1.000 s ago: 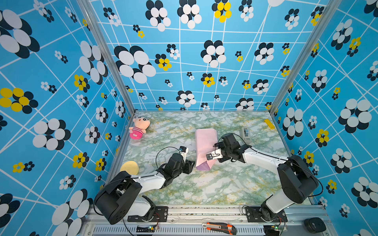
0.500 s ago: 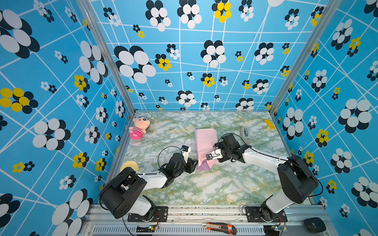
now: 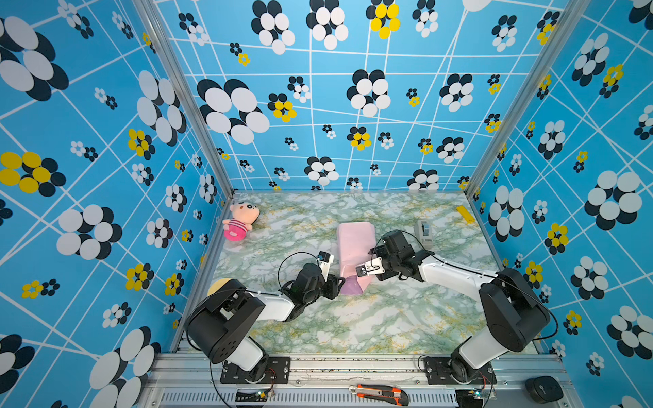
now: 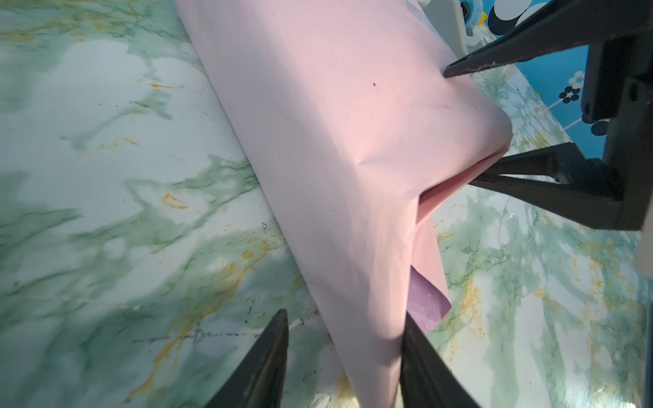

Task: Wrap a gift box in wrapping paper
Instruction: Fold the wrapping paper for the gift box.

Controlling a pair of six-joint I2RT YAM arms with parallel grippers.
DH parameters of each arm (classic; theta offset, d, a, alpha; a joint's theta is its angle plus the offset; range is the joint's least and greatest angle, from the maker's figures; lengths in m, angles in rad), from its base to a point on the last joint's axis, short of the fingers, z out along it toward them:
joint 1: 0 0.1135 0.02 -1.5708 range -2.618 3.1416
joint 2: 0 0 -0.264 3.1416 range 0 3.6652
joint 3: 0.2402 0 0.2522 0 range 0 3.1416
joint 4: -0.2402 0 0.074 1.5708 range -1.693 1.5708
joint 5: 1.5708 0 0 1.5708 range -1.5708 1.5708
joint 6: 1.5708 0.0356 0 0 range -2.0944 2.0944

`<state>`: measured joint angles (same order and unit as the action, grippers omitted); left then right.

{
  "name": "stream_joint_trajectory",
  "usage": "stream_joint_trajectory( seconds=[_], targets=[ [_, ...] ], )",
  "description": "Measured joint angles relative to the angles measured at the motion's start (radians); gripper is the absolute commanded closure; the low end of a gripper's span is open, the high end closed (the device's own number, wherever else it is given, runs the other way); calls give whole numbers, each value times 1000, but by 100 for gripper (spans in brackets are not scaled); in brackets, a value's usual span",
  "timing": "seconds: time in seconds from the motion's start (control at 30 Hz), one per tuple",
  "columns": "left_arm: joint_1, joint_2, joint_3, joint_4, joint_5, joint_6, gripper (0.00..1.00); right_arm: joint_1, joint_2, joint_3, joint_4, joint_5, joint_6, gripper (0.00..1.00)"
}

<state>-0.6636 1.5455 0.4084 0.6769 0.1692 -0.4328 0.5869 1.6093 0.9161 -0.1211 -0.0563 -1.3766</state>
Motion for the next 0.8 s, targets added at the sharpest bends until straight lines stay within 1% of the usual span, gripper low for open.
stream_joint_trajectory(
  seconds=[0.1, 0.13, 0.43, 0.53, 0.67, 0.73, 0.77, 0.8],
  targets=[
    [-1, 26, 18, 0, -1, 7, 56, 0, 0, 0, 0, 0, 0, 30],
    [-3, 34, 23, 0, -2, 7, 61, 0, 0, 0, 0, 0, 0, 30],
    [-46, 55, 58, -55, -50, 34, 89, 1, 0, 1, 0, 3, 1, 31],
    [-58, 55, 65, -78, -75, 40, 95, 2, 0, 3, -2, 6, 4, 32],
    [-77, 55, 73, -114, -117, 51, 99, 5, 0, 3, -2, 10, 4, 32],
    [-86, 55, 84, -134, -135, 60, 100, 6, 0, 3, -2, 13, 4, 32],
    [-91, 55, 90, -144, -142, 62, 96, 7, 0, 3, -2, 14, 4, 32],
    [-93, 53, 94, -153, -145, 64, 90, 7, 0, 4, -3, 15, 4, 32]
  ],
)
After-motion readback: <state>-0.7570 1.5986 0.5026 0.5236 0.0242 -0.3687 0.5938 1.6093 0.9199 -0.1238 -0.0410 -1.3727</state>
